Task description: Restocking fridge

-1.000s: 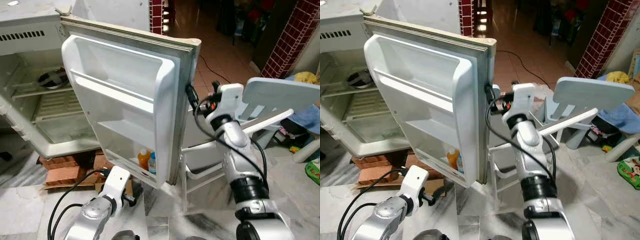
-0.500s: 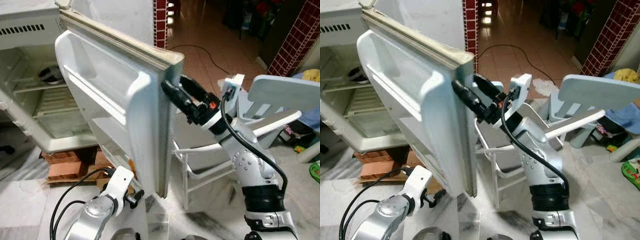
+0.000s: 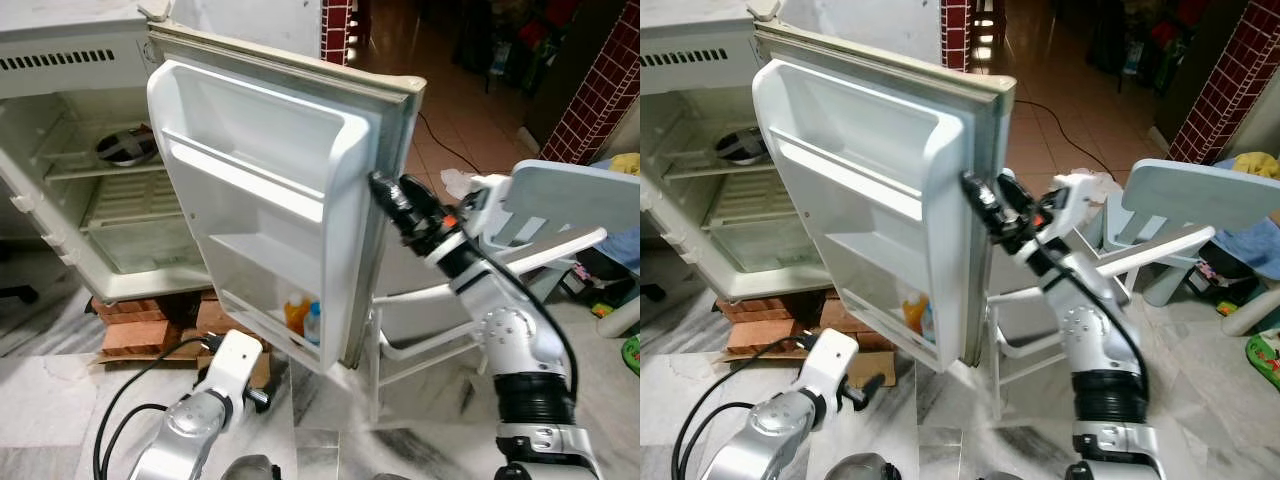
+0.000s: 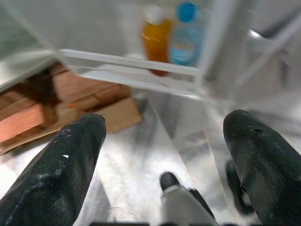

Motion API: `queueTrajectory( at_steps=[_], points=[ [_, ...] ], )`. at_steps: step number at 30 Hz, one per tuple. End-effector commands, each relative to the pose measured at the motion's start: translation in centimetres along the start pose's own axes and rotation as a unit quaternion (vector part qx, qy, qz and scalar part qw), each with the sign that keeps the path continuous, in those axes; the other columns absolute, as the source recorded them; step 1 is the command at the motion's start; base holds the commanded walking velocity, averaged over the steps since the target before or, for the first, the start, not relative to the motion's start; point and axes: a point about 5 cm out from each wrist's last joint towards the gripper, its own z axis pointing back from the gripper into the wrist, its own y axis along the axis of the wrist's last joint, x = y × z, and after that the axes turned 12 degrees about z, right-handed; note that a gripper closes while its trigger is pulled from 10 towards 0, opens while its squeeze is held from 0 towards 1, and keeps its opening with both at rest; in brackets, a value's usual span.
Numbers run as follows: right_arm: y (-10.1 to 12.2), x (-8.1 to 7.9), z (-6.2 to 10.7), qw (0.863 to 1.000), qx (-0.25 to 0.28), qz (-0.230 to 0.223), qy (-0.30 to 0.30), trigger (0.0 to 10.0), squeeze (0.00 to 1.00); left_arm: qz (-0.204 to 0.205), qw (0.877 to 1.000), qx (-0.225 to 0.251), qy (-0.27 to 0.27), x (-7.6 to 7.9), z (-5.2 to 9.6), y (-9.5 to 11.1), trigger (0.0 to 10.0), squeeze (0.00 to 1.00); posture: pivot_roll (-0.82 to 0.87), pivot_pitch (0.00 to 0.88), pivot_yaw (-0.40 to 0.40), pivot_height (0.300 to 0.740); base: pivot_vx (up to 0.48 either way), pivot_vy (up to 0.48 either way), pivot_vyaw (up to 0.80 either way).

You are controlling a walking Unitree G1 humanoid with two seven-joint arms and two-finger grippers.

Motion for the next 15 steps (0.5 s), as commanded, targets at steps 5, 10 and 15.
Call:
queueTrajectory(
  at_steps=[5, 10, 15],
  points=[
    [0.5, -2.7, -1.2, 0.995, 0.01, -0.024, 0.092, 10.0, 0.0, -0.004, 1.0, 0.008, 0.027, -1.1, 0.1, 0.3, 10.0, 0.0, 0.13, 0.0, -0.012, 0.74, 0.0, 0.0, 0.0],
    [0.9, -5.0, -1.2, 0.982, 0.01, -0.057, 0.181, 10.0, 0.0, -0.001, 1.0, -0.007, 0.003, -0.8, -0.2, 0.0, 10.0, 0.0, 0.13, 0.0, -0.013, 0.74, 0.0, 0.0, 0.0],
    [-0.5, -2.6, -1.1, 0.995, -0.024, 0.002, 0.1, 10.0, 0.0, 0.025, 0.999, -0.014, 0.015, -1.3, -0.5, -1.1, 10.0, 0.0, 0.13, 0.0, -0.01, 0.74, 0.0, 0.0, 0.0]
  ],
)
